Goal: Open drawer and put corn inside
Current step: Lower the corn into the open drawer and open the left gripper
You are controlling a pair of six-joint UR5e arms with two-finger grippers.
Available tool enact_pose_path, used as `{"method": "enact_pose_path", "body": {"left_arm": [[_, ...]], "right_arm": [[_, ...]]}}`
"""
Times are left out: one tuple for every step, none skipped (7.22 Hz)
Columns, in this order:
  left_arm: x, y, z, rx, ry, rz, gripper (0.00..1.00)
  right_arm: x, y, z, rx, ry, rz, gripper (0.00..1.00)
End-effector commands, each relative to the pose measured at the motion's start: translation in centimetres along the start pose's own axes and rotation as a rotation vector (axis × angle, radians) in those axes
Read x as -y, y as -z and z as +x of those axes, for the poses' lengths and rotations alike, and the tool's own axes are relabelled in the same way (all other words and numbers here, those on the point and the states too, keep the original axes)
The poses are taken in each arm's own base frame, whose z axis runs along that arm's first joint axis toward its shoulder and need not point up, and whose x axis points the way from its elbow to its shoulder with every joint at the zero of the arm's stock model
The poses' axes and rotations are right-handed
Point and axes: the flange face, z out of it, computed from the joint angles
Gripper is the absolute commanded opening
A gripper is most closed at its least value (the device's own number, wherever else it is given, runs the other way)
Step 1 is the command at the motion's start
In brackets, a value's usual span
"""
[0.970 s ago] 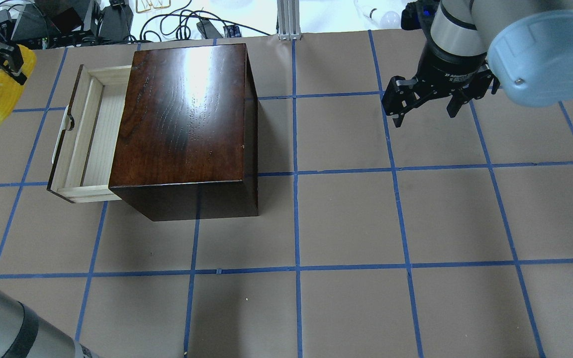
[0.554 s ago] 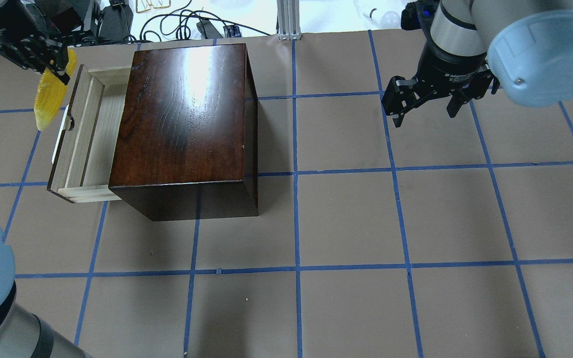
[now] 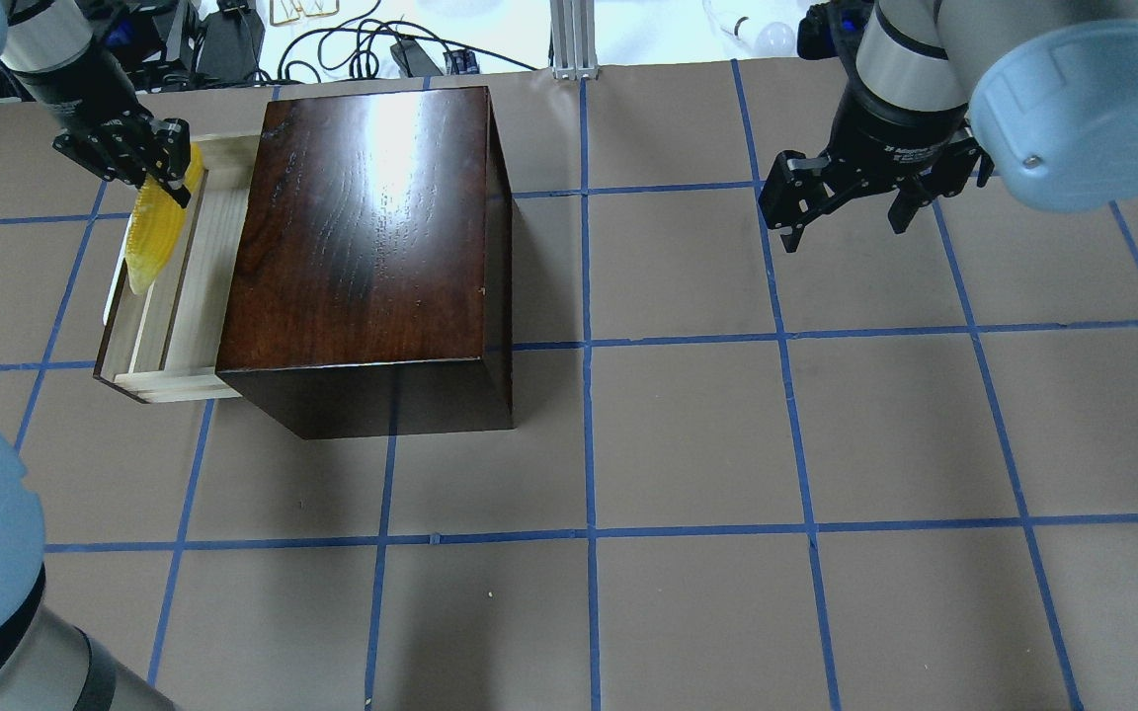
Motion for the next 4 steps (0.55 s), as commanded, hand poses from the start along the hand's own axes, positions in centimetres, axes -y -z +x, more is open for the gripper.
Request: {"method": "enact_pose_path", "body": {"left_arm": [[0.3,-2.0,0.0,-0.042,0.0,0.003,0.0],[0.0,-2.2,-0.9,-0.038,0.002,-0.004,0.0],[0.0,-2.8,-1.4,-0.054,0.017,-0.011,0.0],[0.2,-3.3,-1.4,-0.055,0.027,-0.014,0.0]], "right_arm": [[0.0,0.0,0.1,0.0,-0.001,0.0,1.0],[0.0,0.0,-0.1,0.0,0.002,0.0,1.0],[0.0,0.0,0.1,0.0,-0.001,0.0,1.0],[0.0,0.0,-0.1,0.0,0.002,0.0,1.0]]}}
